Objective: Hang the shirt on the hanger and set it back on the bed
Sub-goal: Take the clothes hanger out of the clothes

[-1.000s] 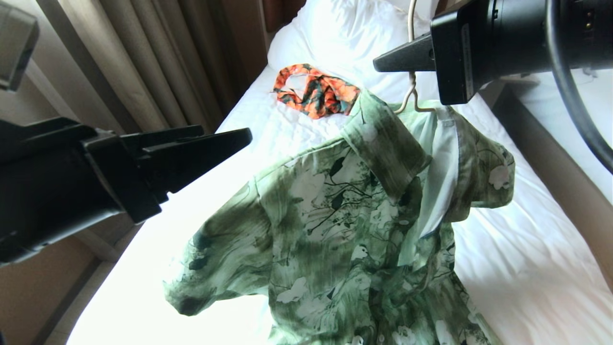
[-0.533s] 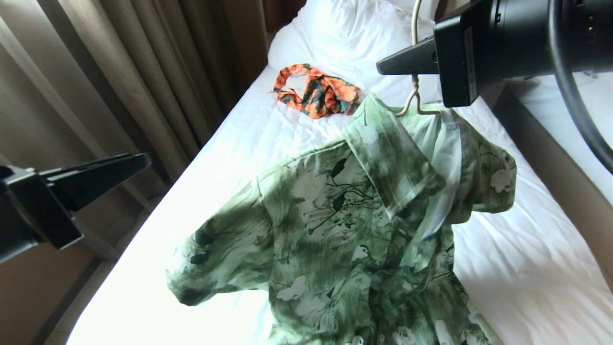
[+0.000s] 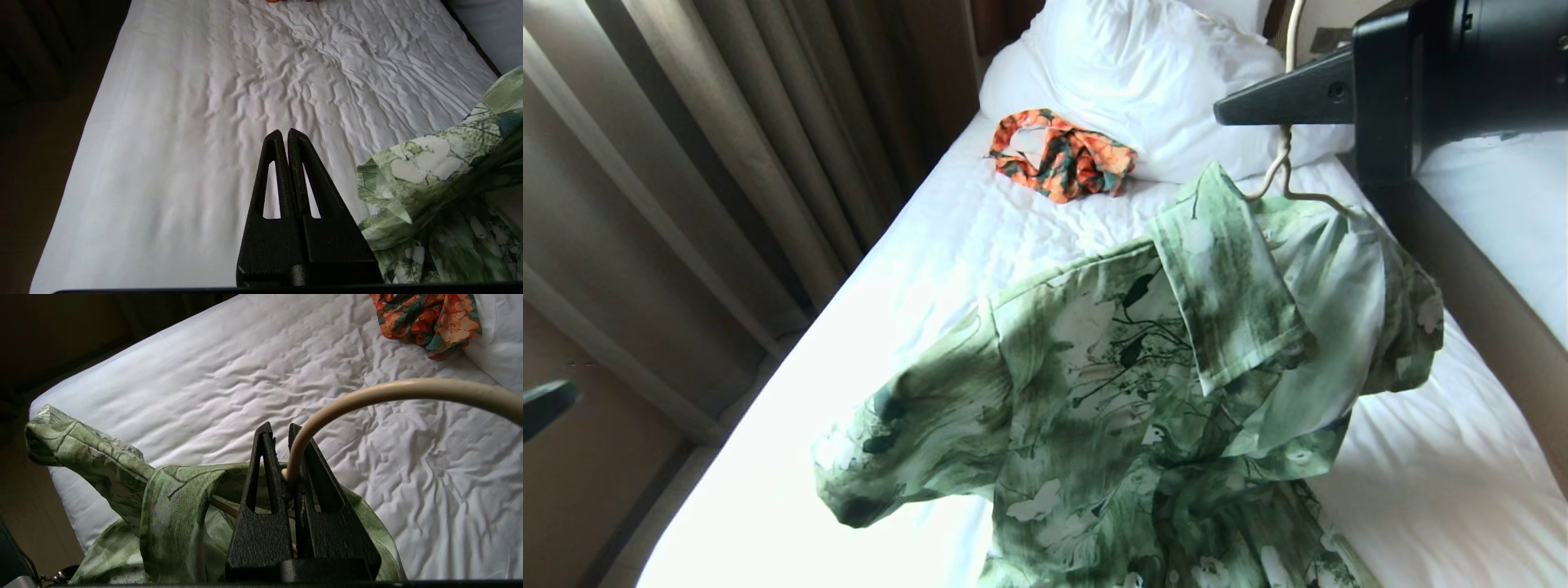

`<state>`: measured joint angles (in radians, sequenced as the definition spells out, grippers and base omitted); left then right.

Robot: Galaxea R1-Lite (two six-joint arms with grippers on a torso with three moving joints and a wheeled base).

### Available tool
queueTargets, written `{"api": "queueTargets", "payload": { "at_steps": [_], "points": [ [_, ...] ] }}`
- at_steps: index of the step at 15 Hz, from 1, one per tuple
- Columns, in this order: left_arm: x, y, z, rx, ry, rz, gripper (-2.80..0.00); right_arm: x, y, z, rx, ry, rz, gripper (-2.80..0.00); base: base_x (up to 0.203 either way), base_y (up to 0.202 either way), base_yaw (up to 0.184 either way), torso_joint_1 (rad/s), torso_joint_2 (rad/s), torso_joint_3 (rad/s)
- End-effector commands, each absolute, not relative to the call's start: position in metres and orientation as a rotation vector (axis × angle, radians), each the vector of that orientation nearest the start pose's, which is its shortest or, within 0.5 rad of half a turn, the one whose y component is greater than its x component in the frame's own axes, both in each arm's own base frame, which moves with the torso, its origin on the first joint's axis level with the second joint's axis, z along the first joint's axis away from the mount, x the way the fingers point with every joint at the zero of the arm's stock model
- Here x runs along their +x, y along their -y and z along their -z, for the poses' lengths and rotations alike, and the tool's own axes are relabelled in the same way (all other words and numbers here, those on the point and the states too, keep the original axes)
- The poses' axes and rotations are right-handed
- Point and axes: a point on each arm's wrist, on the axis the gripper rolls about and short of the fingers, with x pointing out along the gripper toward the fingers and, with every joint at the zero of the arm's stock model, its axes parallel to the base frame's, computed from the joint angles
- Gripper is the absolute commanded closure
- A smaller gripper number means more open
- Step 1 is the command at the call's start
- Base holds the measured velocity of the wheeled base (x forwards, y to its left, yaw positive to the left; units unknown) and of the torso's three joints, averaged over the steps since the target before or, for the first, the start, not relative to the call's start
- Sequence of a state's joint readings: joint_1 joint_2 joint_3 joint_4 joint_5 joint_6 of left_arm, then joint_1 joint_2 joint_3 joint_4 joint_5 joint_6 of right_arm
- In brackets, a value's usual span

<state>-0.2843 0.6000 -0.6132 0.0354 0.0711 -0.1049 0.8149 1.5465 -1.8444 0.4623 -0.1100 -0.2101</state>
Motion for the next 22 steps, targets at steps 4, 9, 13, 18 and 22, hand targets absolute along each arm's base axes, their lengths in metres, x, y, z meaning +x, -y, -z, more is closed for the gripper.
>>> {"api": "queueTargets", "payload": {
  "at_steps": [4,9,13,18,22],
  "points": [
    [-0.009,-0.004,-0.228,-0.177,0.041,0.152,0.0,0.163,-0.165,-0.408,-0.268,-0.07,-0.703,0.0,0.0,0.0,0.0,0.011,-0.03,-0.016],
    [-0.024,-0.007,-0.212,-0.215,0.054,0.128,0.0,0.168,-0.165,-0.412,-0.248,-0.013,-0.681,0.0,0.0,0.0,0.0,0.112,-0.42,-0.298],
    [-0.028,-0.007,-0.207,-0.224,0.065,0.114,0.0,0.176,-0.161,-0.417,-0.222,0.041,-0.642,0.0,0.0,0.0,0.0,0.166,-0.52,-0.37],
    [-0.028,-0.007,-0.202,-0.246,0.061,0.113,0.0,0.18,-0.156,-0.42,-0.232,0.073,-0.611,0.0,0.0,0.0,0.0,0.204,-0.57,-0.369],
    [-0.028,-0.006,-0.203,-0.246,0.067,0.103,0.0,0.18,-0.156,-0.423,-0.218,0.1,-0.604,0.0,0.0,0.0,0.0,0.225,-0.57,-0.349]
  ]
}}
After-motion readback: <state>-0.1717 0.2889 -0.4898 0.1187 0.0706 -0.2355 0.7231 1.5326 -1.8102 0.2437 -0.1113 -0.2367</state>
